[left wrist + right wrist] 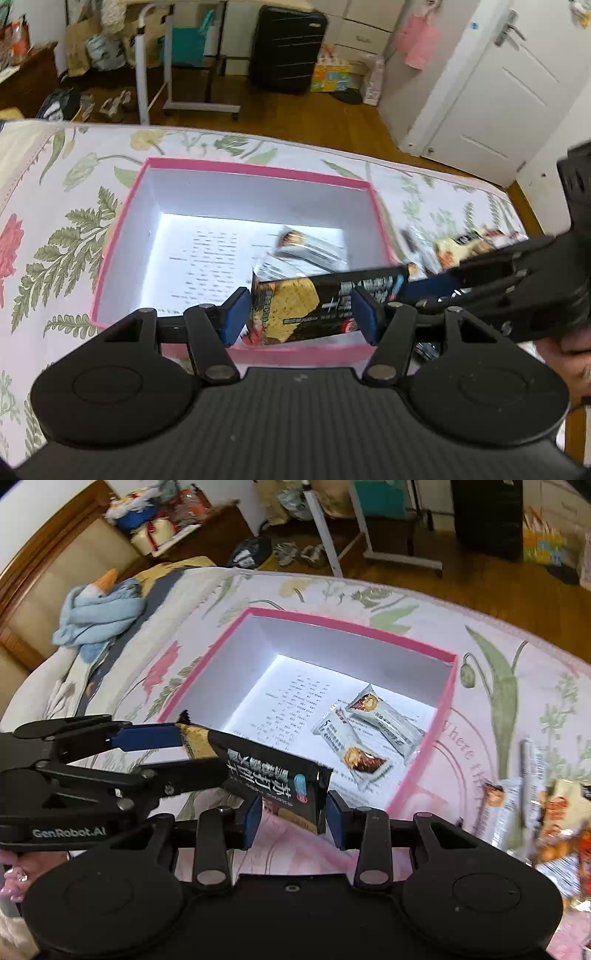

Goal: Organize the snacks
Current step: 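Lower the cracker pack into the pink box while both tools open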

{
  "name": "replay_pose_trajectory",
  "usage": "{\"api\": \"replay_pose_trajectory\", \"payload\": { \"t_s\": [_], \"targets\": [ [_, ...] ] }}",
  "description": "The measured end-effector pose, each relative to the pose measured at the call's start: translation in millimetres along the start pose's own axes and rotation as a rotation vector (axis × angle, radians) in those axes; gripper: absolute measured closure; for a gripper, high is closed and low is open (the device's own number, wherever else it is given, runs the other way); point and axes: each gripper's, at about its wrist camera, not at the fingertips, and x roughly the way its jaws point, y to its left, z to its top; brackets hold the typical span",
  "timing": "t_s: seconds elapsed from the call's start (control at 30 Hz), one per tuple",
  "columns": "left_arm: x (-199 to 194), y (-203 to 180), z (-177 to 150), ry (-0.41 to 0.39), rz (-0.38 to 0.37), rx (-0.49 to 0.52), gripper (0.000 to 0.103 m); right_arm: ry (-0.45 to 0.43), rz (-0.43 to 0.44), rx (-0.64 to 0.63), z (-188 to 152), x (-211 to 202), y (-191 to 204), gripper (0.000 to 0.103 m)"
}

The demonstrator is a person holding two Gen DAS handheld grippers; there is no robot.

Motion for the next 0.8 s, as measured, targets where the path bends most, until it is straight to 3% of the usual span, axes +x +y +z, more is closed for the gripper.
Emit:
{"api": "replay_pose_trajectory", "payload": {
  "t_s": [0.1, 0.27, 0.43, 0.5, 0.57, 0.67, 0.8],
  "targets": [
    [26, 17, 7, 0.04, 0.006, 0.009, 0.045, 0.023, -0.008, 0.021, 8, 27, -6, 0.06],
    [64, 42, 4, 0.11, -0.003, -0.064, 0.045, 0.074, -0.027, 0.053, 12, 67, -14, 0.06],
    [82, 50, -3, 0.116, 0.008, -0.112, 0.045, 0.064, -0.101, 0.007, 14, 70, -9, 0.064],
    [81, 47, -6, 0.088, 0.038, -0.111, 0.043, 0.057, -0.127, -0.015, 13, 67, -8, 0.063],
    [77, 44, -8, 0.052, 0.074, -0.099, 0.035, 0.023, -0.152, -0.054, 10, 61, -6, 0.051],
    [66, 35, -11, 0.013, 0.124, -0.051, 0.035, -0.043, -0.151, -0.074, 4, 41, -7, 0.05],
    [37, 19, -17, -0.011, 0.121, 0.017, 0.035, -0.144, -0.101, -0.095, -17, -4, -9, 0.05]
  ]
}}
